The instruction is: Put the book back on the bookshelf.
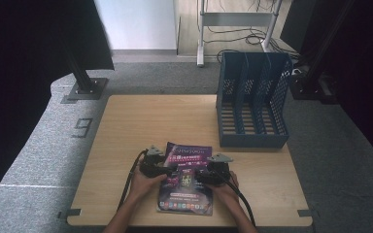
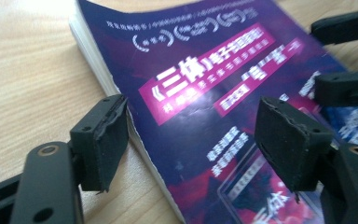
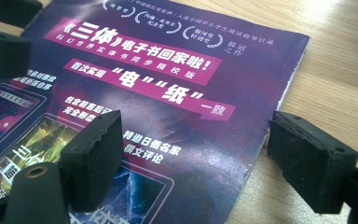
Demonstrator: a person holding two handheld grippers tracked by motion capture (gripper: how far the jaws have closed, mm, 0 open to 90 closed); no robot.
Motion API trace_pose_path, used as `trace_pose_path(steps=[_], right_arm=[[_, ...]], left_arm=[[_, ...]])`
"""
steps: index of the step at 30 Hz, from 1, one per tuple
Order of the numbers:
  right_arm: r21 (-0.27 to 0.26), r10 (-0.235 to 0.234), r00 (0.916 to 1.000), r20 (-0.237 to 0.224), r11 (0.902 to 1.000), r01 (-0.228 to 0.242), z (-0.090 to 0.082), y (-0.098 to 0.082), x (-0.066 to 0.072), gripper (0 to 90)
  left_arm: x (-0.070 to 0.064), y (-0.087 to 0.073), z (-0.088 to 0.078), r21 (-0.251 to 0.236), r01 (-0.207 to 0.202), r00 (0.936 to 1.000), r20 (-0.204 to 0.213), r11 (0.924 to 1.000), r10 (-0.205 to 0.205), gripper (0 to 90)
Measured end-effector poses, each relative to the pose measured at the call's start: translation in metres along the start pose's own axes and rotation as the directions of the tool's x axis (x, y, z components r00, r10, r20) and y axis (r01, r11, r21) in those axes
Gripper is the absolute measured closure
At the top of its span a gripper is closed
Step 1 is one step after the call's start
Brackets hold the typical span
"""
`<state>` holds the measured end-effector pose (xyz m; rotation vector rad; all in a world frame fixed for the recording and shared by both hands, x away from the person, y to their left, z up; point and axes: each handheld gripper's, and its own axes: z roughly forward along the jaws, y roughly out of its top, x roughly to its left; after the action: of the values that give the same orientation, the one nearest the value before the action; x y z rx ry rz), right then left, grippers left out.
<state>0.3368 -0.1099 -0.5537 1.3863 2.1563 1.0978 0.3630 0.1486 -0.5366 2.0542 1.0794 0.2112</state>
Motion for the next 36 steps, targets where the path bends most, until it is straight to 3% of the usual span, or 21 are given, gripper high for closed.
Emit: trace_pose_path(steps=[6,10,13,20,28,36], right_arm=[[0.0,0.0,1.0,0.0,1.0,0.0,0.0,0.0,0.0,18.3],[0.0,0.001,1.0,-0.001,1.0,-0.001,0.0,0.0,0.0,18.3],[0.0,-0.001,1.0,-0.007,1.0,0.001,0.0,0.0,-0.001,18.9],[0.001,-0.004,0.9999,-0.01,1.0,0.004,-0.001,0.0,-0.002,19.5],[0.001,-0.004,0.9999,-0.01,1.0,0.004,-0.001,0.0,-0.002,19.5],[0.001,-0.004,0.9999,-0.01,1.0,0.004,-0.001,0.0,-0.002,19.5]], left_arm=[[-0.01,0.004,-0.01,-0.035,-0.039,0.9984,0.04,0.9986,0.041,28.5],[-0.018,0.007,-0.011,-0.035,-0.067,0.9937,0.088,0.9972,0.069,31.4],[-0.023,0.006,-0.009,-0.038,-0.091,0.9937,0.063,0.9951,0.093,31.8],[-0.025,0.006,-0.009,-0.045,-0.096,0.9916,0.083,0.9944,0.1,33.1],[-0.03,0.006,0.002,-0.015,-0.119,0.9904,0.07,0.9928,0.119,36.0],[-0.027,0.007,0.005,-0.015,-0.106,0.9929,0.052,0.9943,0.106,47.2]])
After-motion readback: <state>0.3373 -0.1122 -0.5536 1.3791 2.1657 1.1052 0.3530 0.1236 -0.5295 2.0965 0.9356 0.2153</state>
